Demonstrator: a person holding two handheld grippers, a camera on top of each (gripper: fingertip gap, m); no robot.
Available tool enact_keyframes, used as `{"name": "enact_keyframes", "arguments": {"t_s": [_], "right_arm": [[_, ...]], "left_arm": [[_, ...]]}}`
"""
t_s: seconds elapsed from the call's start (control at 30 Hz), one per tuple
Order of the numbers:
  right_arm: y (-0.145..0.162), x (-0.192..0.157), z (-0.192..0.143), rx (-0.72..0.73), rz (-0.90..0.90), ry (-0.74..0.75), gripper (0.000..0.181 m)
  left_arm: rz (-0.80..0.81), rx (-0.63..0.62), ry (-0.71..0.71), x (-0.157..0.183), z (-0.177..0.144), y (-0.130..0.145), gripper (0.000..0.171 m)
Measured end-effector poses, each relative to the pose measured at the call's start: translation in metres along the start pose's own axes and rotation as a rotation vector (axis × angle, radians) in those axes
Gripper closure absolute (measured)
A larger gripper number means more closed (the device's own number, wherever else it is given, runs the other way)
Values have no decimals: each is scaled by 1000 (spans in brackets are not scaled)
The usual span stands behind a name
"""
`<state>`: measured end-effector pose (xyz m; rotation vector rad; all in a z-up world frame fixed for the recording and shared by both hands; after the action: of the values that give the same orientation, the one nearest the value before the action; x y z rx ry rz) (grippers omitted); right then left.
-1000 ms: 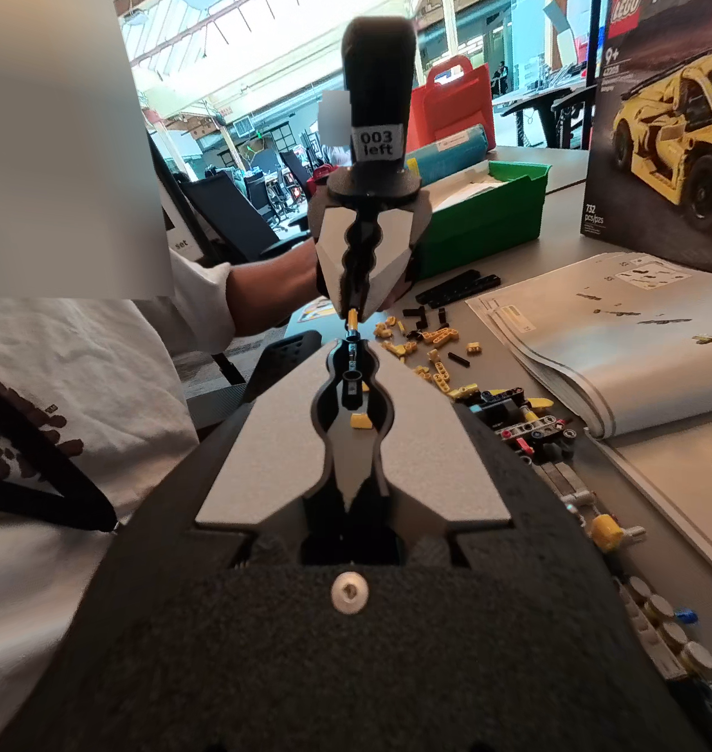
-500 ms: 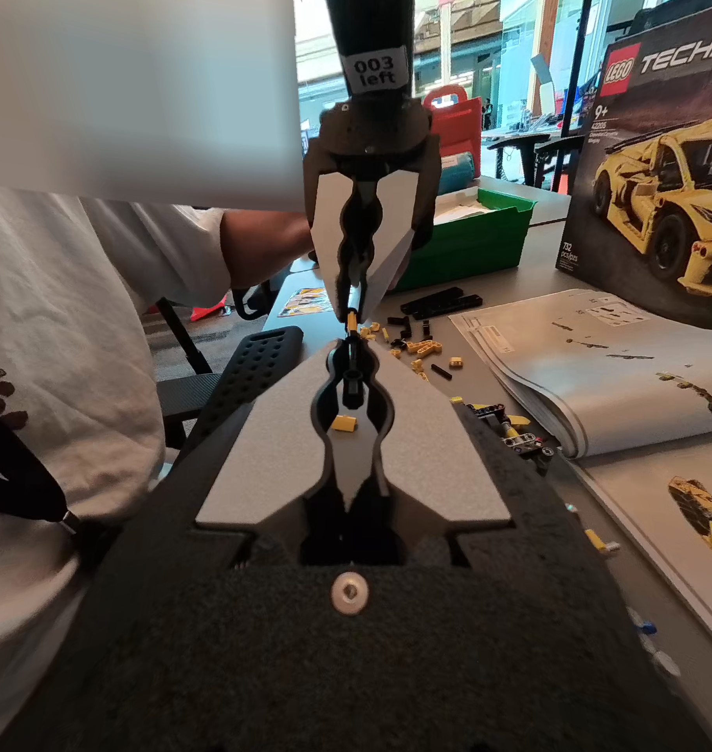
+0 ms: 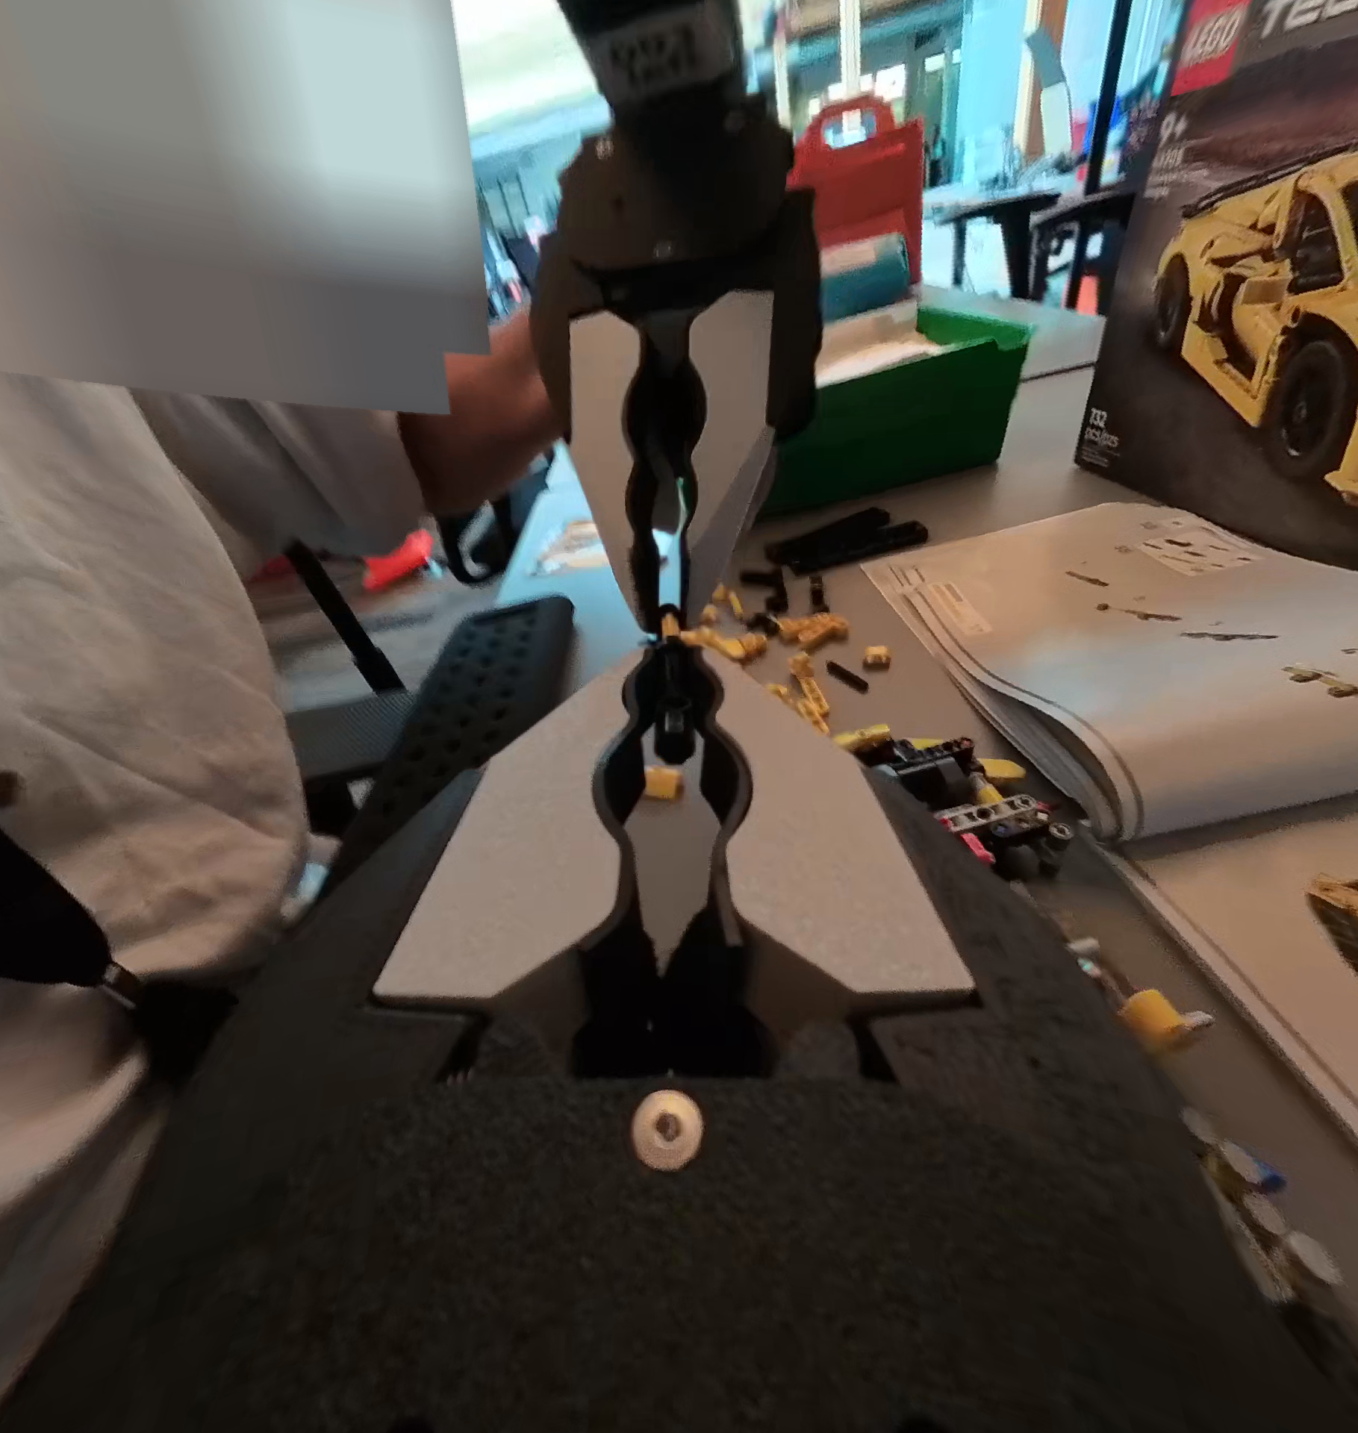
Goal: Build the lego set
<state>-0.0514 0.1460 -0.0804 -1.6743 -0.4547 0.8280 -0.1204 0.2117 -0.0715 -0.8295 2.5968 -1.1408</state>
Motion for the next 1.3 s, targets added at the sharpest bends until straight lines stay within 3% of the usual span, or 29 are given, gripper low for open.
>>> {"name": "enact_keyframes", "arguments": {"t_s": [0.2, 0.3, 0.47, 0.6, 0.77, 0.93, 1.07, 1.2, 1.3], "right_arm": [[-20, 12, -22, 230, 191, -65, 175], [-19, 14, -23, 242, 193, -63, 176], [-17, 18, -24, 255, 199, -44, 175], [-21, 25, -35, 270, 188, 8, 176], [-21, 33, -74, 332, 187, 169, 176], [8, 16, -94, 315, 164, 250, 175], [11, 4, -98, 319, 151, 230, 175], [9, -1, -99, 333, 144, 215, 175], [9, -1, -99, 338, 154, 204, 176]], "left_arm": [[-186, 403, -61, -19, -8, -22, 164], [-251, 566, -59, -24, 0, -26, 159], [-294, 657, -86, -26, 1, -19, 156], [-295, 586, -145, -23, -2, 0, 155], [-273, 274, -184, 8, 42, 22, 149], [-275, 175, -152, 41, 86, 10, 152], [-60, -45, -68, 54, 123, 12, 156], [-154, -69, 21, 52, 139, -3, 152], [-156, -118, -53, 50, 147, -4, 151]]}}
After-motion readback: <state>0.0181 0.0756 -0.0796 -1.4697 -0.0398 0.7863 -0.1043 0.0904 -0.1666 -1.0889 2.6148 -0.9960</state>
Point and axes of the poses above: each gripper's, where its closed fingertips meet, z out along the fingers, y out of its underside, x = y × z across the jaws, the point moved 4 cm from there along -z, back along the fingers, and after that the axes turned 4 degrees about z, right-handed, at the moved point
